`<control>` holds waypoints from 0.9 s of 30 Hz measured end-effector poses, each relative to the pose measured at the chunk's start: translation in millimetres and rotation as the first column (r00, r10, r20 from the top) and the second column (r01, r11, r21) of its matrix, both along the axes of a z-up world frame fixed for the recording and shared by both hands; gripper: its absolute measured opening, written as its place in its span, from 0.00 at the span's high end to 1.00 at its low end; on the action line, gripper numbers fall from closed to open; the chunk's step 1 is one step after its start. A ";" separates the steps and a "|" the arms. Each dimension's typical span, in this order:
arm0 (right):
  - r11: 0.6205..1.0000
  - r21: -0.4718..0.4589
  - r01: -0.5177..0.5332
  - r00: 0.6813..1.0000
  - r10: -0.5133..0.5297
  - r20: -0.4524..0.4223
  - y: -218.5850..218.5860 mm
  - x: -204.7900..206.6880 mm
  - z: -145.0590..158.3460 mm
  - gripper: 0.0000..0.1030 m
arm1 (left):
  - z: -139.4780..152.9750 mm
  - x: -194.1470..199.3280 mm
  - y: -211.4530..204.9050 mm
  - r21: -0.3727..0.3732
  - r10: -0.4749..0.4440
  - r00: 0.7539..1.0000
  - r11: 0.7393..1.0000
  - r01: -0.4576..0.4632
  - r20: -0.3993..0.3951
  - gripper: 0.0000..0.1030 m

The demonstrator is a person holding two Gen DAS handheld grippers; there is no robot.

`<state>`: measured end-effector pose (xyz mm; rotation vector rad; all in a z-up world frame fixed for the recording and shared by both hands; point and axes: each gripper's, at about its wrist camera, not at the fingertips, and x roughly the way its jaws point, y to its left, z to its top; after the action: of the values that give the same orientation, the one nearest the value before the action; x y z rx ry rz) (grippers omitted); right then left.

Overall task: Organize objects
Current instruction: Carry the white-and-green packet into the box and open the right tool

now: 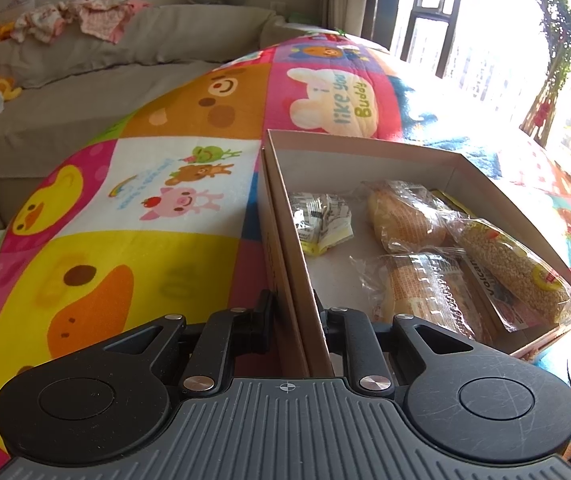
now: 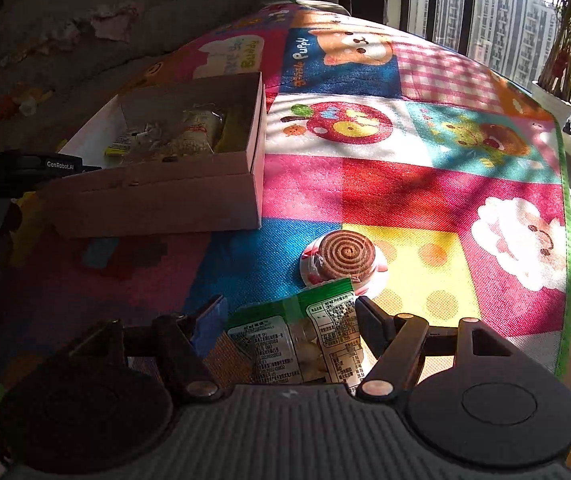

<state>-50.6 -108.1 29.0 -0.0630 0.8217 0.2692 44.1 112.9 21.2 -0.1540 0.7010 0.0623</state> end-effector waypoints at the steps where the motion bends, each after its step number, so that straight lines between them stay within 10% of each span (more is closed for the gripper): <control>1: 1.000 0.004 -0.024 1.000 0.024 -0.005 3.8 -2.7 -0.6 0.30 | 0.0 0.0 0.0 0.000 0.000 1.000 1.000 0.000 0.000 0.82; 9: 0.980 -0.129 -0.152 0.987 0.157 0.029 24.4 -23.1 -5.1 0.19 | 1.2 0.2 1.0 0.008 -0.011 1.000 1.000 0.011 -0.009 0.82; 27: 0.983 -0.018 -0.180 0.983 0.179 -0.049 8.6 -27.0 -8.2 0.18 | 1.3 -0.4 0.1 0.011 -0.009 1.000 1.000 0.009 -0.013 0.82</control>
<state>-77.6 -99.5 20.8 -0.1526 0.8675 0.4332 43.8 113.0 22.5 -0.1401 0.7137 0.0581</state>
